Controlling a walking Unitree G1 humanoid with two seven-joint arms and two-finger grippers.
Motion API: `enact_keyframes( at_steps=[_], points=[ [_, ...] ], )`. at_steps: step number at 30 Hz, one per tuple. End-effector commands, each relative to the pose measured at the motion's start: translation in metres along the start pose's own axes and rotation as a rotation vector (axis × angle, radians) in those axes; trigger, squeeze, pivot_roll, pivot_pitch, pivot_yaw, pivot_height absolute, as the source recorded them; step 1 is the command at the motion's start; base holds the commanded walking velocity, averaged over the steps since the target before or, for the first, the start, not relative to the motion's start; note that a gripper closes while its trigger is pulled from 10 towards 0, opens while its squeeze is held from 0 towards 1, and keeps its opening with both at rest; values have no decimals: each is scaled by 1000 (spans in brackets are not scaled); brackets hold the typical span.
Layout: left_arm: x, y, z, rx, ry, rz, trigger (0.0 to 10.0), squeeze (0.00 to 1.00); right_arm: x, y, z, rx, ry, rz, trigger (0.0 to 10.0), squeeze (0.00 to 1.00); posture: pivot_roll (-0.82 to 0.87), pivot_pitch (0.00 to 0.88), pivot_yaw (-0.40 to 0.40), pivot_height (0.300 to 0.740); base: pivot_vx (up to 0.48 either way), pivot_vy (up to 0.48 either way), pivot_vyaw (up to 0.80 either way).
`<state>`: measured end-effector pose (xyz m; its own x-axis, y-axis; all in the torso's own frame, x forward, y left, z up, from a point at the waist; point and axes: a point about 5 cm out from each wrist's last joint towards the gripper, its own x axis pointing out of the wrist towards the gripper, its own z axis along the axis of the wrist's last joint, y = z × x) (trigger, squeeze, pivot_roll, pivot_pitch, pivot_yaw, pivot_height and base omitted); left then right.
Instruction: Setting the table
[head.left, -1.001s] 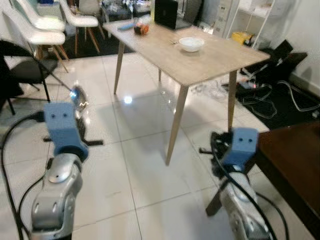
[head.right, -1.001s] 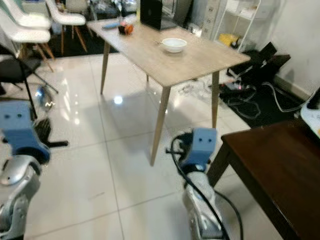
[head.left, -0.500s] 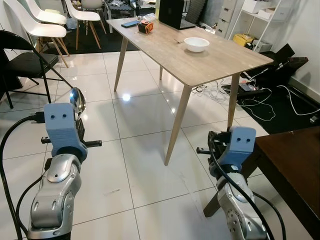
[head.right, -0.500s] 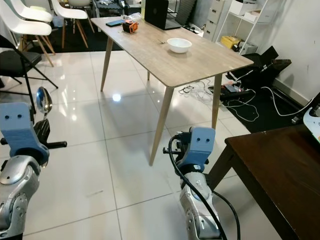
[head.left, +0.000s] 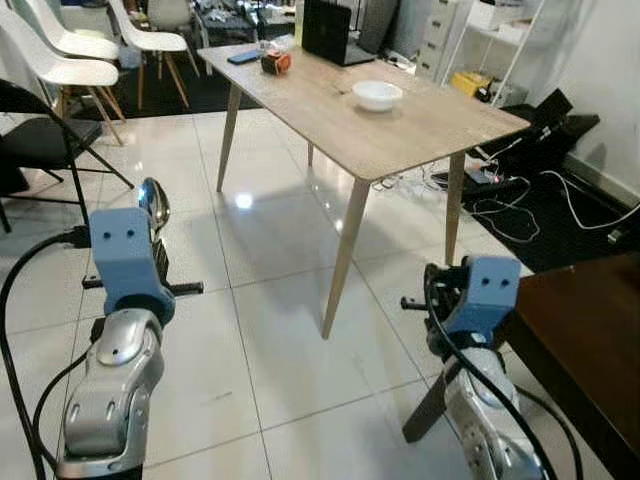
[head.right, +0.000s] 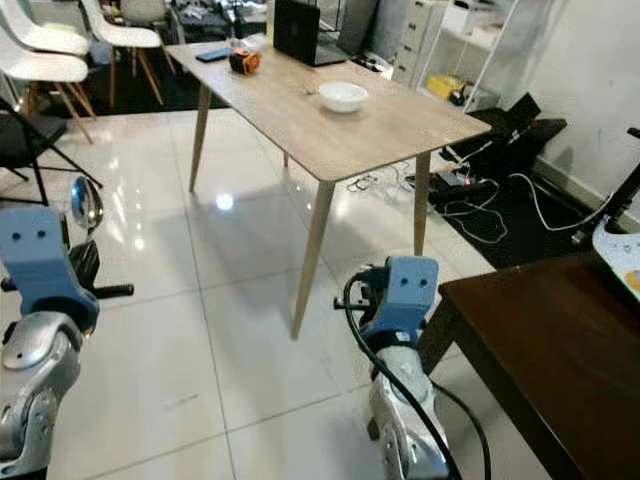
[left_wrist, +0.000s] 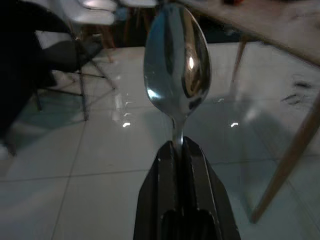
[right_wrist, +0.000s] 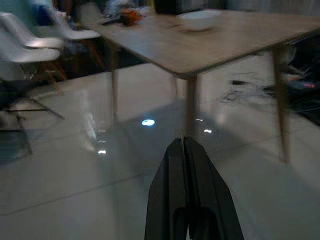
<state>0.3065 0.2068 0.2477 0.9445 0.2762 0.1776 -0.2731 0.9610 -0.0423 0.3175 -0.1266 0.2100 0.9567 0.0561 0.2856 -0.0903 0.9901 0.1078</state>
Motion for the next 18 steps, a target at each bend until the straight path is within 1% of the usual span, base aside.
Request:
enact_keyframes(
  at_steps=[1, 18],
  points=[
    [-1, -5, -4, 3, 18, -11, 10000, 0, -4, -11, -5, -11, 23, -32, 10000, 0, 26, 139, 3, 740, 439, 0, 0],
    [0, -4, -4, 3, 20, -8, 10000, 0, -3, -10, -5, -14, 25, -26, 10000, 0, 28, 135, 3, 740, 427, 0, 0]
  ],
)
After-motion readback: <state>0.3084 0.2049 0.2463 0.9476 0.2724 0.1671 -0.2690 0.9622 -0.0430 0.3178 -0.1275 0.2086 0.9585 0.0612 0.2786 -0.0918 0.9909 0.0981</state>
